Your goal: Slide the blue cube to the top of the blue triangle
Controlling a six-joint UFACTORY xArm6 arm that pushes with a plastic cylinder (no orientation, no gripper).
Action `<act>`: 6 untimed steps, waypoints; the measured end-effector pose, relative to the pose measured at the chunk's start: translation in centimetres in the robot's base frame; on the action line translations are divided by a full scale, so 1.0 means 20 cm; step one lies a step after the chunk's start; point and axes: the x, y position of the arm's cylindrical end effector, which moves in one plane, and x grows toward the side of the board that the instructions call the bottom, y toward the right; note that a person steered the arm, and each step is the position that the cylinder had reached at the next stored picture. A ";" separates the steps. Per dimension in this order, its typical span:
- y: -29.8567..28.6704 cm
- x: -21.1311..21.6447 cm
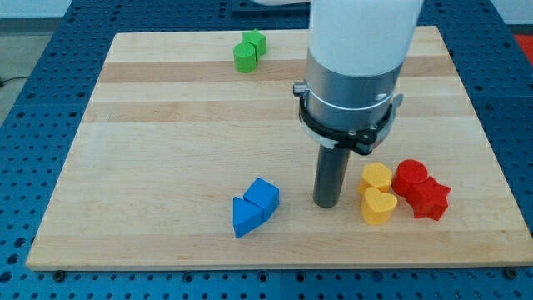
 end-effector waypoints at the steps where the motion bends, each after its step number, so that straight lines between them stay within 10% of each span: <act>1: -0.12 0.03; 4: -0.15 -0.06; 6: 0.01 -0.87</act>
